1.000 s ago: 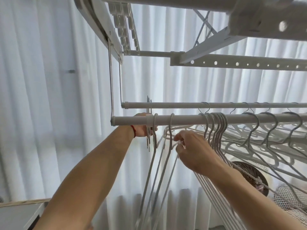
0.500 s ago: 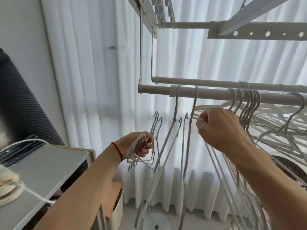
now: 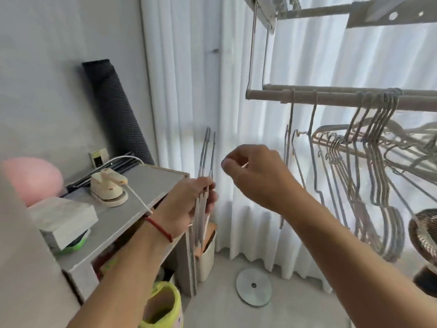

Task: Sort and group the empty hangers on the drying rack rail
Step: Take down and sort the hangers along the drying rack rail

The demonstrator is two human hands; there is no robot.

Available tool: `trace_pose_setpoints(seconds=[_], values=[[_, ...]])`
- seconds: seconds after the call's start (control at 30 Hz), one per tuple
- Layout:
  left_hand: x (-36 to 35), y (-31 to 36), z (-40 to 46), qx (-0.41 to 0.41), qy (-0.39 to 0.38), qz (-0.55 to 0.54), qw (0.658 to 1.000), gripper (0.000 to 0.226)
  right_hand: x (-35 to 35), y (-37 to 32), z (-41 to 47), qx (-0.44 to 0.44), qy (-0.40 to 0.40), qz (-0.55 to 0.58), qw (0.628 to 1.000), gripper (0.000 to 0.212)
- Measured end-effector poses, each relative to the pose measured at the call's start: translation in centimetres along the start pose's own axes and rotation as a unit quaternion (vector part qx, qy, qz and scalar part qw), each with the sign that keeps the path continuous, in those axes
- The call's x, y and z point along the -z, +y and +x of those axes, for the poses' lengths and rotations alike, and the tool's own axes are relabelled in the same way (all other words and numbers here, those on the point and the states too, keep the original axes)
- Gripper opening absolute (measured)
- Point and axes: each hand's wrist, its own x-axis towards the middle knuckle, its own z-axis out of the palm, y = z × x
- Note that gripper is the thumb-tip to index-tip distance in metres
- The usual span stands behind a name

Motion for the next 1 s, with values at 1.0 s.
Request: trace_pose_setpoints(seconds=[1.0], values=[[-18.0, -9.6, -21.3, -0.126, 0.036, 0.458, 0.879, 0.038, 22.8, 12.1, -26.3, -0.025, -0.087, 0.194, 0.977, 0.04]])
